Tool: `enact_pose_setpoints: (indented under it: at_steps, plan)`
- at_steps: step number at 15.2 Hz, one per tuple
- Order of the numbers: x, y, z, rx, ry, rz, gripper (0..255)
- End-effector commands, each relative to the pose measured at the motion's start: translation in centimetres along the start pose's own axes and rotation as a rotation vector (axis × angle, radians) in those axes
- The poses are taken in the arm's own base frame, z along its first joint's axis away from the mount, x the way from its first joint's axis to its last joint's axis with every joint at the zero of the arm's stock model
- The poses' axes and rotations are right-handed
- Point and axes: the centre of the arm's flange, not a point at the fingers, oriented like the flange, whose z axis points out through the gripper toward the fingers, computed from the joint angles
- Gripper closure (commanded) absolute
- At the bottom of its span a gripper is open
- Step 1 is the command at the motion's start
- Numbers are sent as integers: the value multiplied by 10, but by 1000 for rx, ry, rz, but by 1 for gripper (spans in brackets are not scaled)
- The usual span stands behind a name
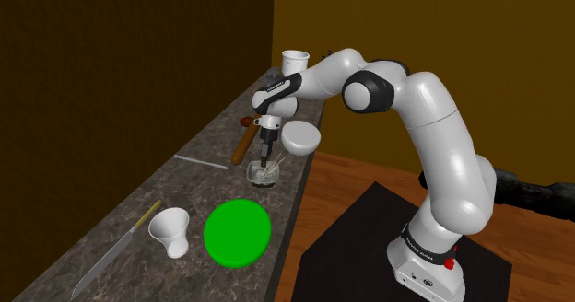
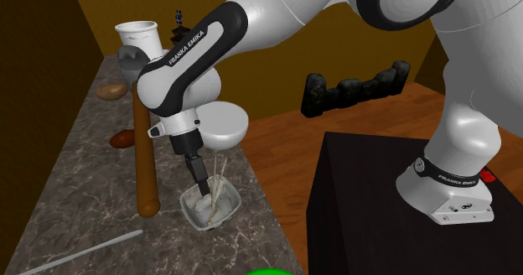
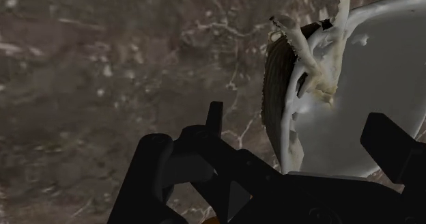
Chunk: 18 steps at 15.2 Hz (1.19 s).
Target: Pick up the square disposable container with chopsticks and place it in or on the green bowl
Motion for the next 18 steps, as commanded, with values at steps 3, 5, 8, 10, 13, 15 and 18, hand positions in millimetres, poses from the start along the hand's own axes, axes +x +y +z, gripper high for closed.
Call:
enact_pose_setpoints:
  at_steps: [3, 5, 8, 10, 13, 15, 18]
  plan:
    - [0, 0, 0, 0, 0, 0, 0]
    - [0, 0, 0, 0, 0, 0, 255]
    - [0, 0, 0, 0, 0, 0, 255]
    - [0, 0, 1, 0, 0, 0, 255]
    - [0, 0, 0, 0, 0, 0, 255]
    - [0, -5, -9, 0, 0, 0, 255]
    - [1, -13, -23, 0, 0, 0, 255]
